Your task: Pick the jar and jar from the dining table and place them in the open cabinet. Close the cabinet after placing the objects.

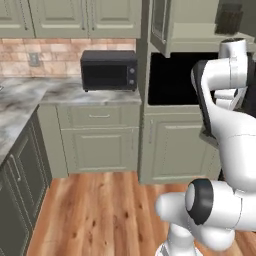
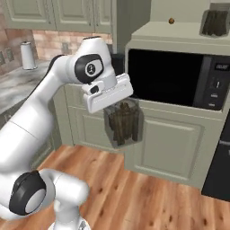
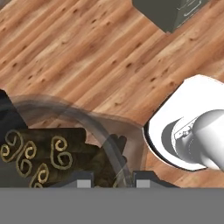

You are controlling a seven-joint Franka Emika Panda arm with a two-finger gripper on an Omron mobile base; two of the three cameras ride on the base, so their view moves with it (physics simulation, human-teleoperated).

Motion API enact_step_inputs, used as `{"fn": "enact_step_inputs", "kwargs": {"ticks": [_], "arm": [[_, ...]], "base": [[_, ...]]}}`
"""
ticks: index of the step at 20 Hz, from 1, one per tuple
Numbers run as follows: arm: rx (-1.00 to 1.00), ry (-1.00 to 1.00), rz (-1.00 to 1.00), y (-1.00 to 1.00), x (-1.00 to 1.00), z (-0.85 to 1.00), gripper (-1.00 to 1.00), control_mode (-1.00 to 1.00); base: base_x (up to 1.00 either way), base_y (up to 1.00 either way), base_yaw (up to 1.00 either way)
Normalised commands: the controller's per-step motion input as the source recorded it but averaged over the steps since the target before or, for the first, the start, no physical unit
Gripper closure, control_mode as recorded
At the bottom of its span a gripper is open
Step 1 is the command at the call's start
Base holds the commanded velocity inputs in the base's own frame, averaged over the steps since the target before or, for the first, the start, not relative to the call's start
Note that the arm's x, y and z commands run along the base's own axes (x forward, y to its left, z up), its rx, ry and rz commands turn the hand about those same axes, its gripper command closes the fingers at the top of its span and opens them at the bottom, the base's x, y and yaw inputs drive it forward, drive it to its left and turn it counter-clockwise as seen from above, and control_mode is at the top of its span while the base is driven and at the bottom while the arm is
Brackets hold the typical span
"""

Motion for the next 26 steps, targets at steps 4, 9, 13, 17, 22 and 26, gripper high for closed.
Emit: {"fn": "enact_step_inputs", "kwargs": {"ticks": [4, 9, 13, 17, 22, 26], "arm": [[0.0, 0.0, 0.0, 0.0, 0.0, 0.0, 1.0, 1.0], [0.0, 0.0, 0.0, 0.0, 0.0, 0.0, 1.0, 1.0], [0.0, 0.0, 0.0, 0.0, 0.0, 0.0, 1.0, 1.0], [0.0, 0.0, 0.0, 0.0, 0.0, 0.0, 1.0, 1.0], [0.0, 0.0, 0.0, 0.0, 0.0, 0.0, 1.0, 1.0], [0.0, 0.0, 0.0, 0.0, 0.0, 0.0, 1.0, 1.0]], "base": [[0.44, -0.73, 0.14], [0.37, -0.71, 0.11], [0.34, -0.48, 0.11], [0.28, -0.06, 0.03], [0.31, 0.0, -0.02], [0.32, 0.0, -0.13]]}}
